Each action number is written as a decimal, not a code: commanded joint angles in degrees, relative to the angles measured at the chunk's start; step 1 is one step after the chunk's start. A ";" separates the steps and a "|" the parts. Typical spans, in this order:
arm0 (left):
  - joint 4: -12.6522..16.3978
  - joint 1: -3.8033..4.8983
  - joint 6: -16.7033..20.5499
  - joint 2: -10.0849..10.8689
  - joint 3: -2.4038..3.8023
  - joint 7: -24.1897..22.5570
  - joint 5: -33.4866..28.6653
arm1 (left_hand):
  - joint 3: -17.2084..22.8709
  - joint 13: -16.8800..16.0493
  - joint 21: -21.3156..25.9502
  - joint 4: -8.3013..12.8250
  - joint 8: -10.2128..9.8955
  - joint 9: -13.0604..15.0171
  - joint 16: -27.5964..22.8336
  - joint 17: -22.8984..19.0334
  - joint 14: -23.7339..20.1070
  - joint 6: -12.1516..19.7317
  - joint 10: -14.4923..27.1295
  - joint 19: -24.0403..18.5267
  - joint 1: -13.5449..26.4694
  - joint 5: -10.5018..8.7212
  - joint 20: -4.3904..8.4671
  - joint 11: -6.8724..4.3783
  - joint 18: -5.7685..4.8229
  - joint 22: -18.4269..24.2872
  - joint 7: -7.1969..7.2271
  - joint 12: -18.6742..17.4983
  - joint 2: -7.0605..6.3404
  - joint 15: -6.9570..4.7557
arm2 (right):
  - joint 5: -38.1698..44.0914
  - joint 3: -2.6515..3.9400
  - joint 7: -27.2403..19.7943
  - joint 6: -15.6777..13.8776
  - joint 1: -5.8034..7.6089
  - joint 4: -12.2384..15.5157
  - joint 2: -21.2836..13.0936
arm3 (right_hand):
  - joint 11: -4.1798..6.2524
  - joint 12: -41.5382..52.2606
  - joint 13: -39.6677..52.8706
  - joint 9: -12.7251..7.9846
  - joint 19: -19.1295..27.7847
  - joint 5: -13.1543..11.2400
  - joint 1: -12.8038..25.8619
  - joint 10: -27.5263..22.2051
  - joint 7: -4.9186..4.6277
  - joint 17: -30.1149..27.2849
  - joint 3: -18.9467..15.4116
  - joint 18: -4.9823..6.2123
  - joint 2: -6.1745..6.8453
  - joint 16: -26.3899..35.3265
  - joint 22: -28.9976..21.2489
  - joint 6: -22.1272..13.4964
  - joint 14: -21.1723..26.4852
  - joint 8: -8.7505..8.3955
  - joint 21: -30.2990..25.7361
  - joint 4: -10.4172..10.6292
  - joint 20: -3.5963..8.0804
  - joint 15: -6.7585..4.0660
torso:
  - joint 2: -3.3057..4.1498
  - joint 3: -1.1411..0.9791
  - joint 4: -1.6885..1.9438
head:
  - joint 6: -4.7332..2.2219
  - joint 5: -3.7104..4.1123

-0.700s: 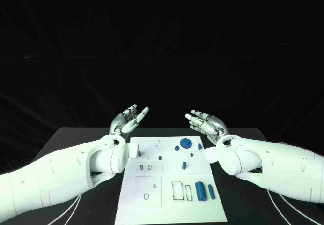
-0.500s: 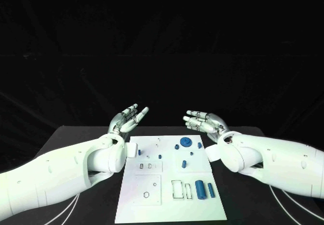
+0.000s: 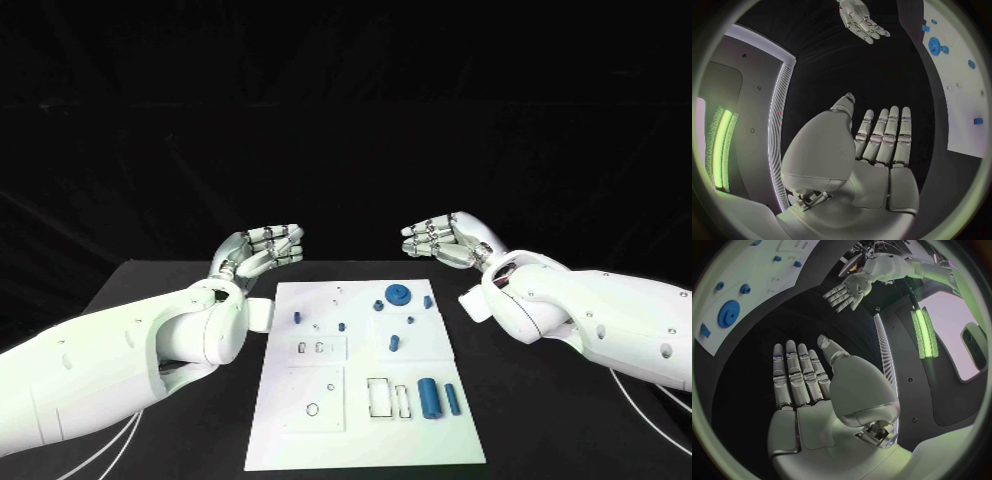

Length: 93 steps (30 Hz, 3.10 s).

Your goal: Assemble the parts on the task board

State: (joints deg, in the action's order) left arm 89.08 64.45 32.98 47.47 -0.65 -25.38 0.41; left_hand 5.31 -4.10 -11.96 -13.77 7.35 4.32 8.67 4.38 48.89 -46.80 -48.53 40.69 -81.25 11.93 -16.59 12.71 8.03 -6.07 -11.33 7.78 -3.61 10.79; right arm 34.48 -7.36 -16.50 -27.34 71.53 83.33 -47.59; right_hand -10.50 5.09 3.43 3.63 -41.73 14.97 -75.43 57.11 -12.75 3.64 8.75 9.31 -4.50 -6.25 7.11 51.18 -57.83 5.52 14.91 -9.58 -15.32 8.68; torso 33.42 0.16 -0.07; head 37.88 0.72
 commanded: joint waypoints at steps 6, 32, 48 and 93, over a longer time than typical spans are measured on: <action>3.32 1.20 -3.31 2.13 0.04 0.81 2.48 | -0.60 0.03 -2.93 2.11 0.27 -0.36 1.50 0.90 9.04 -6.43 -7.71 6.05 -1.74 -0.32 0.32 -2.30 2.51 -0.55 -1.91 1.07 0.69 -2.58 | 24.73 0.07 10.34 6.04 2.38 -0.23 0.17 | 3.24 -0.74 0.50 0.45 -11.04 -0.61 2.39 10.65 1.77 1.59 5.98 1.39 4.00 -1.98 1.65 8.61 -14.40 -0.31 5.58 -2.97 3.79 -4.21 | 2.42 -0.34 0.01 | -0.28 0.19; 11.31 4.47 -6.56 6.06 0.21 3.01 5.69 | -0.94 0.26 -3.42 2.36 -0.56 -0.55 0.73 1.29 11.12 -7.91 -9.63 7.45 -1.64 -0.35 0.75 -2.74 2.53 -0.34 -1.54 0.20 0.86 -3.09 | 57.53 0.07 23.20 13.19 4.95 0.23 4.22 | 5.82 -0.81 2.40 0.47 -27.95 -0.46 3.77 8.91 4.70 49.83 4.92 0.10 8.96 -55.96 22.08 10.69 -28.10 -1.64 32.12 0.40 9.89 -9.00 | 8.38 -0.45 0.82 | -0.91 1.34; 12.30 4.78 -6.89 6.70 0.50 2.92 4.41 | -1.08 0.34 -3.26 2.42 -1.02 -0.60 0.16 1.23 10.91 -7.79 -9.40 7.32 -1.57 -0.34 0.69 -2.56 2.50 -0.16 -1.74 -0.35 0.86 -2.92 | 60.45 0.00 24.17 16.70 4.59 -1.49 6.73 | 5.67 -0.23 3.33 0.58 -32.21 0.32 2.88 7.82 4.76 66.42 5.99 -2.21 9.35 -70.80 41.32 10.83 -29.16 -1.51 47.21 1.84 9.52 -8.67 | 9.49 -0.41 1.15 | -0.80 1.40; 11.57 5.56 -7.42 7.49 0.58 3.01 3.68 | -1.15 0.37 -3.11 2.61 -1.44 -0.61 -0.34 1.21 10.80 -7.67 -9.15 7.19 -1.71 -0.32 0.61 -2.37 2.49 0.02 -1.94 -0.87 0.89 -2.78 | 60.87 -0.09 25.36 20.00 3.94 -4.04 9.23 | 6.27 0.85 3.65 1.19 -37.36 -0.24 1.77 11.01 5.02 70.87 10.49 -4.64 8.14 -75.12 58.66 13.51 -29.47 -0.71 59.79 3.38 9.63 -9.02 | 10.96 -0.32 1.93 | -0.56 1.80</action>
State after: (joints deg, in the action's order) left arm 100.50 69.88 26.77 54.94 -0.13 -22.15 4.26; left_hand 4.21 -3.81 -15.31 -11.43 6.09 3.78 8.64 5.60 59.74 -54.55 -57.82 47.72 -82.46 11.92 -15.96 10.05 10.27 -6.10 -12.88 7.21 -2.87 7.58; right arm 94.60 -7.38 8.38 -9.01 75.56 79.44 -38.41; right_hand -4.36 5.64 7.00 4.77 -78.72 14.93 -73.25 67.73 -7.61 74.43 18.93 5.26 3.86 -81.02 65.64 64.25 -83.93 4.63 74.40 -6.14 -5.72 -0.32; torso 44.26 -0.17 1.77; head 37.36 2.48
